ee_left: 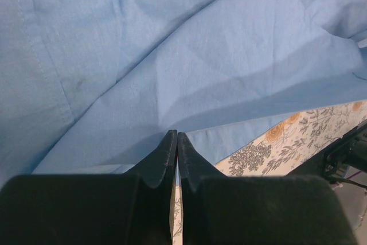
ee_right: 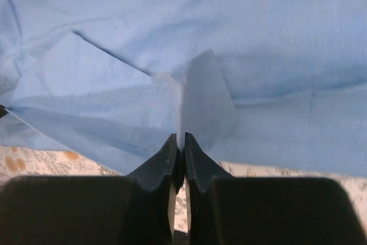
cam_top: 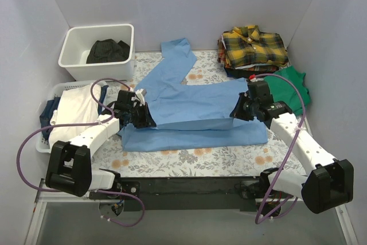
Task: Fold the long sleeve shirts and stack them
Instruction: Fold the shirt
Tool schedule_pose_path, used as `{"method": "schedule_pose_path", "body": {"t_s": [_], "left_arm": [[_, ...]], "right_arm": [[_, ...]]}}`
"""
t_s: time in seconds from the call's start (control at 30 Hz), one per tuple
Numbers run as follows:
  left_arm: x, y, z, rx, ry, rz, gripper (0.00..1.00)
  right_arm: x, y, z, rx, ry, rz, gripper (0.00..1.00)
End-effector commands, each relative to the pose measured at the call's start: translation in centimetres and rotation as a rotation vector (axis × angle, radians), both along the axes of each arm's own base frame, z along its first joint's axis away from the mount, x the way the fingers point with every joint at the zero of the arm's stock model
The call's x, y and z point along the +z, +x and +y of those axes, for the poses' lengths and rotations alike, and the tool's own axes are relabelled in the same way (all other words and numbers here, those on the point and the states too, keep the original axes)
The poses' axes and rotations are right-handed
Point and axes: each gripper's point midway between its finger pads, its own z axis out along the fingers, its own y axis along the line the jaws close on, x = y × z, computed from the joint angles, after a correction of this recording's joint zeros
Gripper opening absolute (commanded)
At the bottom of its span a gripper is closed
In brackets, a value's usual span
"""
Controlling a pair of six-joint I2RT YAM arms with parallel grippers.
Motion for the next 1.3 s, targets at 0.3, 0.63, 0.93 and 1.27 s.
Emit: {"method": "schedule_pose_path", "body": {"t_s": [0.3, 0.63, 0.93, 1.27], "left_arm": [[-2.8, -2.0, 0.0, 0.032, -0.014, 0.165, 0.0], [-3.0, -2.0, -0.1, 0.028, -0.015, 0.176, 0.0], [-3.0, -1.9, -0.1, 0.02, -0.011, 0.171, 0.0], [-3.2, -2.0, -0.1, 0.012, -0.015, 0.18, 0.0]], "right_arm": [[1.2, -6.5, -8.3, -0.418, -0.171, 0.098, 0.41], [-2.9, -5.6, -5.7, -0.217, -0.197, 0.223, 0.41], [-7.7, -7.5, -5.5, -0.145, -0.254, 0.427, 0.64], [-10.7, -7.3, -5.3, -0.139, -0.262, 0.52, 0.64]]}}
